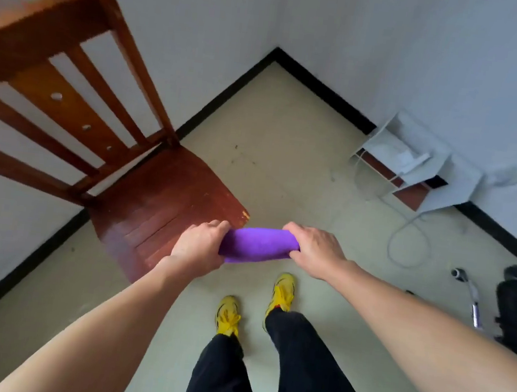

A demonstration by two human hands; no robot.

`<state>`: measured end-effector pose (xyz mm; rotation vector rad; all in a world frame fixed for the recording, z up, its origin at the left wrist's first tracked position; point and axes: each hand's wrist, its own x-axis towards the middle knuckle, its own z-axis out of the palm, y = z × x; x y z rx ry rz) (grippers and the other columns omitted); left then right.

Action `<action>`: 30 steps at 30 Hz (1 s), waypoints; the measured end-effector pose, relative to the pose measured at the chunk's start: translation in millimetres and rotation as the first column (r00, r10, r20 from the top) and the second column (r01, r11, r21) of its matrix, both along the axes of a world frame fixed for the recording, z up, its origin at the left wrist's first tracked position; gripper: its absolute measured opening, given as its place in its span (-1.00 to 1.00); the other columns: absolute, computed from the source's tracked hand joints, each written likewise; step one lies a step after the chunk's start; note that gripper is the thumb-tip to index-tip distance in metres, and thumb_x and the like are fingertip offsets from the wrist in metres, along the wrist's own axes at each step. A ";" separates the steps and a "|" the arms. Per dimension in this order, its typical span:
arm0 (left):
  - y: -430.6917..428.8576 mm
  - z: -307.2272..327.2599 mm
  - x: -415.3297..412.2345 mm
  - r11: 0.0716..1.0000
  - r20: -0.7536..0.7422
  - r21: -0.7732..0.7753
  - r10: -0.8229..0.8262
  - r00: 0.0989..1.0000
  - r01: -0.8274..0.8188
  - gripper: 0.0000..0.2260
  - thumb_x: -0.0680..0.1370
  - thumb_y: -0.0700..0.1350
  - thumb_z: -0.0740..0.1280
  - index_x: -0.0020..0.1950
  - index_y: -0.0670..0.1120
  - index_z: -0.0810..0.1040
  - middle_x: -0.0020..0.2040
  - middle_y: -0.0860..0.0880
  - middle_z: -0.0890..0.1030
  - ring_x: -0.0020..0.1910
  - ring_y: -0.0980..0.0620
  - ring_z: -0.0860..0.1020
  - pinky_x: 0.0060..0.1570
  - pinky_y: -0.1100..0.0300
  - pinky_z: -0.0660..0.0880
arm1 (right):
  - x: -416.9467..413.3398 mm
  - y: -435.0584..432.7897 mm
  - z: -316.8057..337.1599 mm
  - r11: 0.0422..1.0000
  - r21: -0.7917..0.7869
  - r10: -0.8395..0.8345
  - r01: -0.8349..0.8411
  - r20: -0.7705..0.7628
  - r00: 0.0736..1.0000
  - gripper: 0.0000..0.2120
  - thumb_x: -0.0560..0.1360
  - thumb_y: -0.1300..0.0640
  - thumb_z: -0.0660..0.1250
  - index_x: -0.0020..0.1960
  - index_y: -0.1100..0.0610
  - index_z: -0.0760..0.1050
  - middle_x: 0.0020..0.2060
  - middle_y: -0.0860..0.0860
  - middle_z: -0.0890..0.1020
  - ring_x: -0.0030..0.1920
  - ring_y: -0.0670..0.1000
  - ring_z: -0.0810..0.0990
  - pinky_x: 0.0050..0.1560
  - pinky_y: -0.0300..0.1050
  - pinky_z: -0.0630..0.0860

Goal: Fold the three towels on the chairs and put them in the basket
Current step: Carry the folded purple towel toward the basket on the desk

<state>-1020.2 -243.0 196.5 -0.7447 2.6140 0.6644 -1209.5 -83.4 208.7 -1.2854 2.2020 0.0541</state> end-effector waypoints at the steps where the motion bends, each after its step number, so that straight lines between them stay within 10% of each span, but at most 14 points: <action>1: 8.2 12.0 -8.9 0.998 -0.005 -0.026 -0.062 0.998 0.062 -0.61 0.38 -0.07 0.36 0.19 -0.06 0.42 0.11 -0.05 0.55 0.14 -0.13 0.53 0.02 0.07 0.41 | 0.9 19.5 11.7 0.999 -0.018 -0.052 0.052 -0.016 0.999 -0.57 0.43 0.12 0.27 0.28 -0.04 0.36 0.14 0.03 0.61 0.10 0.18 0.58 -0.01 -0.01 0.47; 7: 77.3 63.1 -68.4 0.923 0.012 -0.109 -0.370 0.929 0.369 -0.61 0.41 -0.07 0.36 0.19 -0.09 0.39 0.15 -0.07 0.54 0.13 -0.15 0.53 0.08 0.06 0.42 | 1.8 139.9 63.7 0.954 -0.124 -0.286 0.272 -0.114 0.951 -0.65 0.45 0.12 0.27 0.24 0.02 0.38 0.11 0.01 0.60 0.08 0.16 0.57 -0.07 -0.06 0.39; 17: 343.9 119.0 -166.4 0.564 -0.015 -0.202 -0.819 0.574 0.800 -0.64 0.45 -0.09 0.33 0.22 -0.07 0.38 0.16 -0.05 0.51 0.14 -0.14 0.51 0.08 0.07 0.41 | 45.7 433.6 114.5 0.700 -0.217 -0.714 0.680 -0.217 0.666 -0.67 0.48 0.07 0.30 0.23 0.06 0.39 0.06 0.03 0.62 0.03 0.16 0.61 -0.06 0.00 0.46; 30: 769.5 170.4 -173.7 0.161 -0.195 -0.175 -0.973 0.126 0.971 -0.72 0.41 -0.09 0.33 0.09 -0.06 0.40 0.05 -0.02 0.53 -0.01 -0.14 0.55 -0.12 0.06 0.43 | 155.8 825.0 169.7 0.279 -0.283 -0.932 0.918 -0.309 0.188 -0.66 0.48 0.07 0.29 0.25 0.04 0.41 0.07 -0.02 0.59 -0.01 0.09 0.60 -0.07 -0.06 0.46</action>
